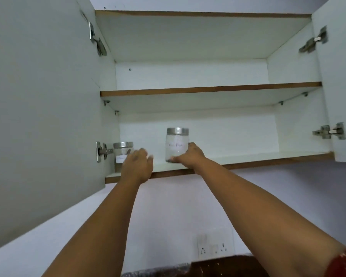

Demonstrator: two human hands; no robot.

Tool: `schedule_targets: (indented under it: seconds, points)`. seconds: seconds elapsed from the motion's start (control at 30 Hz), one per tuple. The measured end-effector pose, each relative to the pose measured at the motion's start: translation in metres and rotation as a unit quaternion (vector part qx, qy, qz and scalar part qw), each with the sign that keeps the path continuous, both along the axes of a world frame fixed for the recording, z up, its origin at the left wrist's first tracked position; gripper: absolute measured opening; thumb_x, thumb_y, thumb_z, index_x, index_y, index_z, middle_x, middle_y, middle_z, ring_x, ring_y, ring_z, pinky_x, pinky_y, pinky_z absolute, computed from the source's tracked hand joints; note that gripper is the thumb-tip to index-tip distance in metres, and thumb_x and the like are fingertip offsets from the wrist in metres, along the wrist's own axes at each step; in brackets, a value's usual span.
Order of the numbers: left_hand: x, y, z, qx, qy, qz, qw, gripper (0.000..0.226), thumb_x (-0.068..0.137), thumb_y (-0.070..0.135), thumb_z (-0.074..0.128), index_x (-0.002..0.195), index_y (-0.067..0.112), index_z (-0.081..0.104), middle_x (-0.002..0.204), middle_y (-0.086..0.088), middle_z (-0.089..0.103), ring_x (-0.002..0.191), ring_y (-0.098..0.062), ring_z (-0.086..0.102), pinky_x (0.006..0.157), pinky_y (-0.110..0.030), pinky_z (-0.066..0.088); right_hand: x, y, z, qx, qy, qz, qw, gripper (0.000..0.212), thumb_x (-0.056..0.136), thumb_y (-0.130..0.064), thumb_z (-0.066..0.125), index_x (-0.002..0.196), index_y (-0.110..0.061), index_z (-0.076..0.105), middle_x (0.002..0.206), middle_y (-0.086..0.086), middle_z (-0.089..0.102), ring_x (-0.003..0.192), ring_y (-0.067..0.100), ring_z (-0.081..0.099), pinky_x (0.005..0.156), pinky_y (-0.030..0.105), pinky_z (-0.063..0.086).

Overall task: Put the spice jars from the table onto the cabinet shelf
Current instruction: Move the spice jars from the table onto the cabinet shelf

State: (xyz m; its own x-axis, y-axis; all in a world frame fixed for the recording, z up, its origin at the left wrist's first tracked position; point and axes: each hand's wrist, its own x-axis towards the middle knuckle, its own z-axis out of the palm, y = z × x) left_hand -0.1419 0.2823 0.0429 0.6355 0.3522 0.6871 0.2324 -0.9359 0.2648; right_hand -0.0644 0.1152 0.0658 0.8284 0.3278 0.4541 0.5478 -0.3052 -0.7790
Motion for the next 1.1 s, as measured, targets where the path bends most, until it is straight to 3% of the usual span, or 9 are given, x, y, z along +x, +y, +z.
schedule_targets:
  seconds: [0.07, 0.17, 0.27, 0.6, 1.1]
  points:
    - [0.01, 0.02, -0.022, 0.012, 0.091, 0.076, 0.993, 0.054, 0.1, 0.052, 0.026, 0.134, 0.015, 0.045, 0.141, -0.015, 0.043, 0.132, -0.033, 0.037, 0.11, -0.045, 0.029, 0.017, 0.018, 0.004, -0.091, 0.026, -0.011, 0.995, 0.102, 0.072, -0.031, 0.085, 0.144, -0.005, 0.017, 0.137, 0.012, 0.047, 0.126, 0.029, 0.048, 0.102, 0.036, 0.043]
    - [0.018, 0.034, -0.042, 0.032, 0.089, 0.08, 0.992, 0.056, 0.099, 0.056, 0.021, 0.134, 0.019, 0.044, 0.141, -0.012, 0.041, 0.132, -0.031, 0.036, 0.113, -0.046, 0.023, 0.036, 0.048, 0.013, -0.173, 0.034, -0.015, 0.984, 0.109, 0.077, -0.032, 0.081, 0.147, -0.001, 0.003, 0.141, 0.015, 0.042, 0.129, 0.029, 0.046, 0.104, 0.035, 0.038]
    - [0.017, 0.039, -0.035, 0.021, 0.107, 0.065, 0.992, 0.057, 0.099, 0.057, 0.02, 0.138, 0.022, 0.04, 0.143, -0.009, 0.037, 0.134, -0.029, 0.032, 0.114, -0.045, 0.019, 0.051, 0.084, 0.019, -0.208, 0.044, -0.017, 0.977, 0.11, 0.078, -0.037, 0.08, 0.147, 0.0, 0.002, 0.14, 0.017, 0.044, 0.127, 0.03, 0.049, 0.102, 0.036, 0.04]
    - [0.014, 0.038, -0.029, 0.011, 0.157, 0.06, 0.986, 0.059, 0.098, 0.059, 0.018, 0.141, 0.021, 0.035, 0.147, -0.01, 0.029, 0.138, -0.03, 0.024, 0.114, -0.045, 0.016, 0.066, 0.135, 0.004, -0.225, -0.01, 0.015, 0.974, 0.093, 0.084, -0.045, 0.071, 0.145, -0.001, 0.017, 0.142, 0.016, 0.043, 0.129, 0.03, 0.046, 0.101, 0.037, 0.039]
    - [0.01, 0.033, -0.028, 0.01, 0.161, 0.068, 0.985, 0.062, 0.099, 0.059, 0.017, 0.144, 0.018, 0.029, 0.151, -0.012, 0.026, 0.14, -0.031, 0.022, 0.115, -0.046, 0.015, 0.063, 0.138, 0.0, -0.228, -0.023, 0.043, 0.972, 0.09, 0.087, -0.044, 0.068, 0.15, -0.009, 0.014, 0.148, 0.015, 0.039, 0.132, 0.033, 0.043, 0.106, 0.04, 0.035]
